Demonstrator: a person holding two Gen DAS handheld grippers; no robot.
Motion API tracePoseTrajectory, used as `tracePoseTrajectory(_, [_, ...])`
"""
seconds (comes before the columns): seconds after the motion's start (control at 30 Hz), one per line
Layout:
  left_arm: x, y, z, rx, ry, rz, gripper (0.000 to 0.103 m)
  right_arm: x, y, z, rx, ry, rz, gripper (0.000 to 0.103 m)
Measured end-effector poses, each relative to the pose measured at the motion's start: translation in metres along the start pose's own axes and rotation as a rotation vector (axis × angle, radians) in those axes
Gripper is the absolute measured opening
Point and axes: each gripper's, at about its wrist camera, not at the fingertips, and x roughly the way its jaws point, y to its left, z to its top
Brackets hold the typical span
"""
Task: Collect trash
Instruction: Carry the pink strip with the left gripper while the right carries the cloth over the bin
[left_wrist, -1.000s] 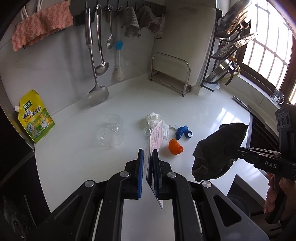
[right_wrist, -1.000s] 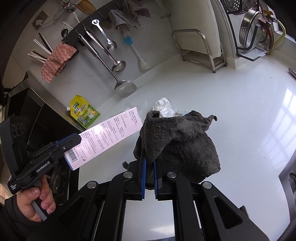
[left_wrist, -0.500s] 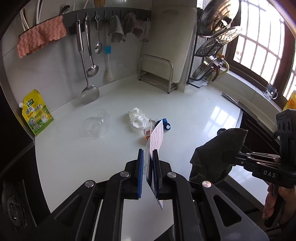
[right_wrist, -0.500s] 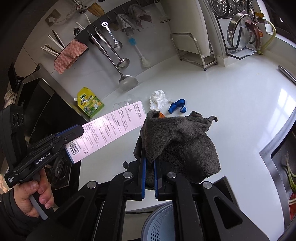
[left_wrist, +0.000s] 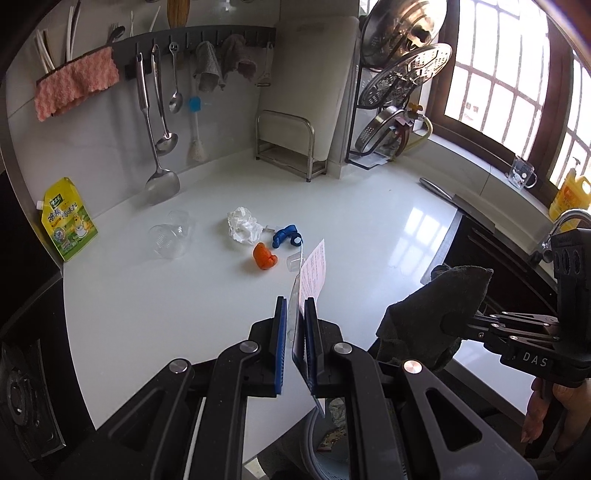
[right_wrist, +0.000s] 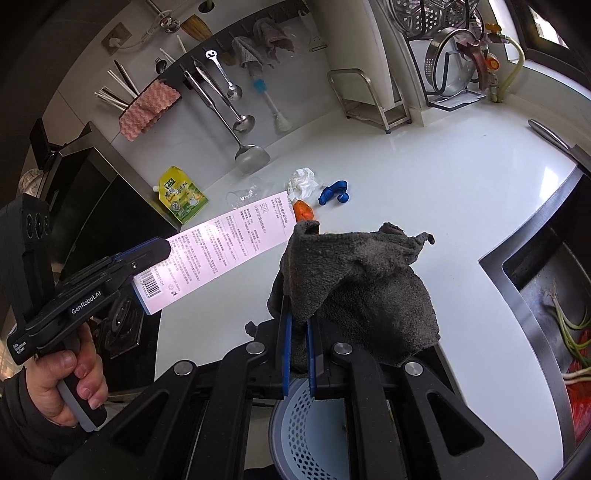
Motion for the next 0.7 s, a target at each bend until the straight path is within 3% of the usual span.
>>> tracePoseTrajectory(0.7, [0.000,-0.072,-0.062,0.069,0.108,-0.084,0.009,-0.035,-0.033,-0.073,0.050,0.068,-0.042,0.007])
